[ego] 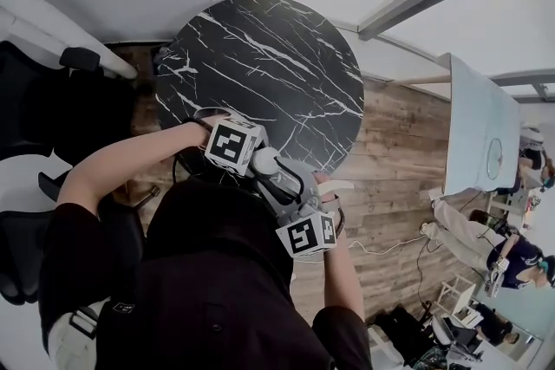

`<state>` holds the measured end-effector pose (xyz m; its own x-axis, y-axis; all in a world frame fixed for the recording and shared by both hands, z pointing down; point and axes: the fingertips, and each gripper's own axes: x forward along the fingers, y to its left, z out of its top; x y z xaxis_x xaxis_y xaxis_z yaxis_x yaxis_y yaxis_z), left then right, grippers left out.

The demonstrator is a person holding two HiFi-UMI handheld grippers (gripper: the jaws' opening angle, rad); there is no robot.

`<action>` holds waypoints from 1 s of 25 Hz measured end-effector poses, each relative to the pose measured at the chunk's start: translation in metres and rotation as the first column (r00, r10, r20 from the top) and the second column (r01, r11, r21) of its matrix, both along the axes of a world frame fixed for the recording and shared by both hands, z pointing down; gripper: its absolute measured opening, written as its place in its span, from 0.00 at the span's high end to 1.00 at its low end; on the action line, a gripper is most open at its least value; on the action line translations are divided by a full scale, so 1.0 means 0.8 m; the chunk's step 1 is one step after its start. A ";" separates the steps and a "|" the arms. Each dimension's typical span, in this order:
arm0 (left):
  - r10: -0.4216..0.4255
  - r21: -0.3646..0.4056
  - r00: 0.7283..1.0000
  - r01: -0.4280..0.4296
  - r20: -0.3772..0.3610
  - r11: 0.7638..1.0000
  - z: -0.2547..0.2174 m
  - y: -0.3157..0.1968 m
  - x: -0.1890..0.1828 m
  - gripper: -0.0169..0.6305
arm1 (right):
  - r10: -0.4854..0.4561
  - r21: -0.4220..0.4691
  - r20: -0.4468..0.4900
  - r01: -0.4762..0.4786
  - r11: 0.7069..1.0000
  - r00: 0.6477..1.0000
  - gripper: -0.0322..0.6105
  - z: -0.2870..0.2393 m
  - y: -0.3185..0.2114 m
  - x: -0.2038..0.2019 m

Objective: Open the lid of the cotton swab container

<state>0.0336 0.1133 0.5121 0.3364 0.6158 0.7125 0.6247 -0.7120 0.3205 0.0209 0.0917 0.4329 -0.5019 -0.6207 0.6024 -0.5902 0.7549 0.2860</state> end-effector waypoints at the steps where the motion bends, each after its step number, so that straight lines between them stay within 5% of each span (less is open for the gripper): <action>1: 0.005 0.003 1.000 -0.005 0.003 1.000 0.001 0.001 0.000 0.58 | -0.002 -0.002 -0.004 0.002 1.000 1.000 0.59 0.001 0.000 0.000; 25: 0.037 0.092 0.999 -0.035 -0.023 0.995 0.017 0.004 0.004 0.58 | -0.051 -0.077 -0.037 0.048 0.996 0.998 0.71 0.021 0.013 0.002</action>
<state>0.0365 0.1169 0.5254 0.3335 0.5601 0.7583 0.6572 -0.7149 0.2390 0.0226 0.1020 0.4500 -0.5061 -0.5477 0.6663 -0.5413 0.8031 0.2490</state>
